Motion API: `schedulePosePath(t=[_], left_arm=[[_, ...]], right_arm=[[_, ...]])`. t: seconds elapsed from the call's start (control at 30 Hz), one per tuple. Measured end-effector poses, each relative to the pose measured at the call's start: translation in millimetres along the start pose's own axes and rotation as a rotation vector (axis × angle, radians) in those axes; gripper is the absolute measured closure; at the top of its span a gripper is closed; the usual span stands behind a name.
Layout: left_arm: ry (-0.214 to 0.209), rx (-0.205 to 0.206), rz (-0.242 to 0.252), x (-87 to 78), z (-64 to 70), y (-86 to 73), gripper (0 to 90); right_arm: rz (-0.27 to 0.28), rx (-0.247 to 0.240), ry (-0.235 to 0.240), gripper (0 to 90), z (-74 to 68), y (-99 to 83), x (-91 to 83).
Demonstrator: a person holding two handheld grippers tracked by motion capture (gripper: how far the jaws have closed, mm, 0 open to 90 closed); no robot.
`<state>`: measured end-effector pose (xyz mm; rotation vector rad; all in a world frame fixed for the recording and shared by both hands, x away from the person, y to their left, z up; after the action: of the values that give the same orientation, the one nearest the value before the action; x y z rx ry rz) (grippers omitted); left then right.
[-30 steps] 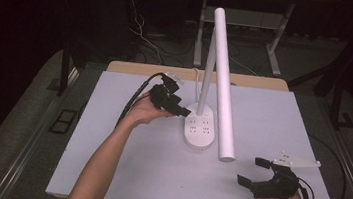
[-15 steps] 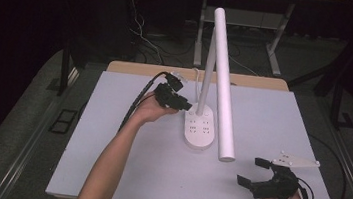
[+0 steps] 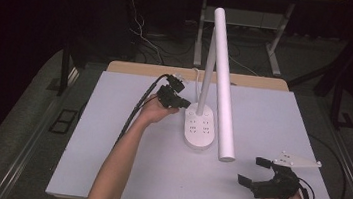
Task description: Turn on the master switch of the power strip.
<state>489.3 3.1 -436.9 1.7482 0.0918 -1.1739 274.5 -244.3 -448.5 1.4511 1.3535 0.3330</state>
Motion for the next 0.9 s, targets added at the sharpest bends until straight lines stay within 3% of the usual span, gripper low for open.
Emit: schedulePosePath(t=[0.07,0.1,0.23,0.33,0.37,0.63,0.7,0.73,0.8,0.87,0.9], left_arm=[[-0.005,-0.006,0.006,2.7,1.0,-0.5,89.7],[-0.006,0.021,-0.010,2.9,-0.4,-2.1,89.8],[-0.011,-0.021,0.013,8.2,2.2,-0.4,89.8],[-0.018,-0.016,0.013,11.8,2.8,-0.8,89.8],[-0.020,0.005,0.000,12.0,2.0,-2.3,89.8],[-0.030,0.007,-0.016,20.7,7.2,-5.1,89.9],[-0.027,-0.045,0.009,25.0,11.6,-3.6,89.8],[-0.026,-0.048,0.009,26.2,12.1,-4.0,89.8],[-0.029,0.010,-0.021,25.9,8.7,-7.5,89.8],[-0.029,0.001,-0.022,28.0,9.7,-8.2,89.9],[-0.028,-0.038,-0.005,30.5,12.6,-7.0,89.8]], right_arm=[[-0.001,0.001,0.001,0.1,-0.3,-0.1,0.1],[-0.002,0.000,0.001,0.1,-0.4,-0.1,0.3],[-0.006,-0.003,0.002,0.1,-0.5,-0.2,1.2],[-0.007,0.001,0.003,0.1,-0.7,-0.3,1.9],[-0.007,0.001,0.003,0.1,-0.7,-0.3,1.8],[-0.006,-0.005,0.002,0.1,-0.1,-0.3,1.3],[-0.006,-0.004,0.003,0.1,-0.2,-0.2,1.4],[-0.007,-0.005,0.003,0.1,-0.1,-0.3,1.3],[-0.007,-0.005,0.003,0.1,-0.1,-0.3,1.4],[-0.007,-0.005,0.003,0.1,-0.1,-0.3,1.4],[-0.007,-0.005,0.003,0.1,0.0,-0.4,1.4]])
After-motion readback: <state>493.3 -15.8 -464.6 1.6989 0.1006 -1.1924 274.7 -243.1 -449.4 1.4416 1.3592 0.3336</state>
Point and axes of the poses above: each handheld gripper's, and its own axes: x roughly forward along the jaws, y roughly out of its top, z roughly to its right, the point moved 7 cm from there along x, roughly forward along the jaws, and after that the axes turned 15 degrees about y, right-handed, at the moved point
